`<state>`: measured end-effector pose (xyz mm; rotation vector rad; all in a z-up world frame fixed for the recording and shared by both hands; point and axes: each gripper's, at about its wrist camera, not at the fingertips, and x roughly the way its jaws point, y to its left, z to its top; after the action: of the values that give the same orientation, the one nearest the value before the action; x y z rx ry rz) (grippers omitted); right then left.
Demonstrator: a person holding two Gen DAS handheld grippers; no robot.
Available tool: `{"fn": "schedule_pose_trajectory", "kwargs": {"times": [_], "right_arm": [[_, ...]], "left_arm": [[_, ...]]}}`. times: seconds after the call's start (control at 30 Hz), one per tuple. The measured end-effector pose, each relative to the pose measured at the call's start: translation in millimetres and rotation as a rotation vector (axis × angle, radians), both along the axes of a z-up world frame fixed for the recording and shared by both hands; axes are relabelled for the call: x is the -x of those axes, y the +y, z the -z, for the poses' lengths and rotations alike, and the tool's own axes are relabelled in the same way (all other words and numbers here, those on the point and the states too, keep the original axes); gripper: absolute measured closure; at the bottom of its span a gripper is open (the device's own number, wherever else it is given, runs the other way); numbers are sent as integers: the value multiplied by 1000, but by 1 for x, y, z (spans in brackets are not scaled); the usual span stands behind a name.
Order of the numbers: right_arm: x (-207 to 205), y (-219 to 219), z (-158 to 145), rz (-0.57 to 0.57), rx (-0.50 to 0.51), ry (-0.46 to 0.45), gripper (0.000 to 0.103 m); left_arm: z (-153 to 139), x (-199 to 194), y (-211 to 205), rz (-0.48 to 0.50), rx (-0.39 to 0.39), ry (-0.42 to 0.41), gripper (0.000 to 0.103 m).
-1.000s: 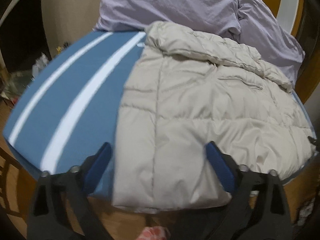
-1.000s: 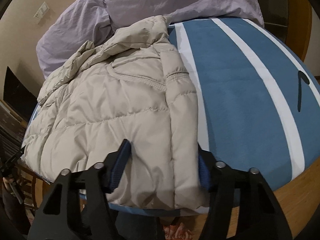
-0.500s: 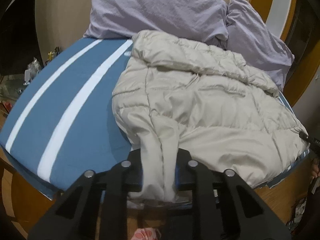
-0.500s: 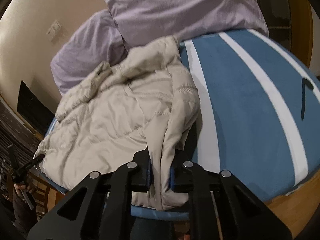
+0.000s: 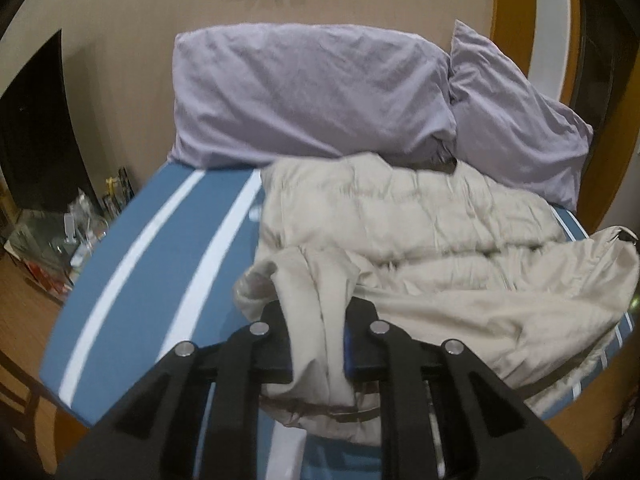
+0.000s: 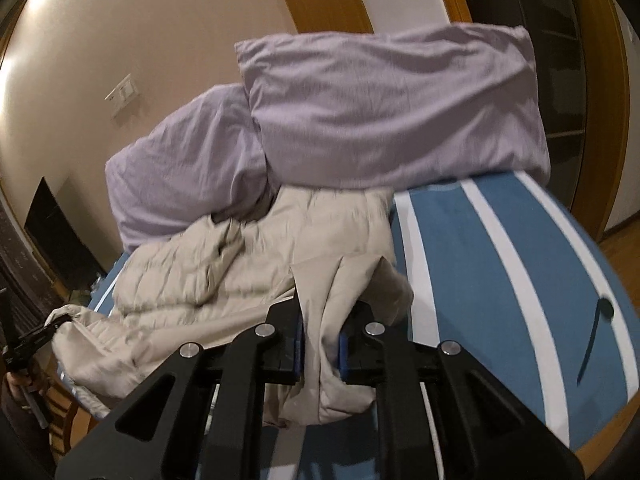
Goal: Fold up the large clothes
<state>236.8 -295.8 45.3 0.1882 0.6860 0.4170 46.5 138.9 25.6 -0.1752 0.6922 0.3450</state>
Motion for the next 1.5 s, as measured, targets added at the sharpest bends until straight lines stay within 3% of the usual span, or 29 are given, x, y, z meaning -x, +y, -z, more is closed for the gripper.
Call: {"fn": "schedule_pose_trajectory", "kwargs": {"times": [0.23, 0.5, 0.8, 1.13, 1.33, 1.43, 1.5], "right_arm": [[-55, 28, -20, 53, 55, -42, 90], [-124, 56, -20, 102, 59, -31, 90], [-202, 70, 12, 146, 41, 60, 90], [-250, 76, 50, 202, 47, 139, 88], [-258, 63, 64, 231, -45, 211, 76], [-252, 57, 57, 226, -67, 207, 66], [-243, 57, 48, 226, -70, 186, 51]], "left_arm": [[-32, -58, 21, -26, -39, -31, 87], [-43, -134, 46, -53, -64, -28, 88], [-28, -207, 69, -77, -75, -5, 88], [10, -267, 83, -126, -93, 49, 88], [29, -281, 90, -146, -79, 79, 82], [25, -275, 94, -133, -53, 77, 78], [20, -270, 98, -133, -21, 76, 74]]}}
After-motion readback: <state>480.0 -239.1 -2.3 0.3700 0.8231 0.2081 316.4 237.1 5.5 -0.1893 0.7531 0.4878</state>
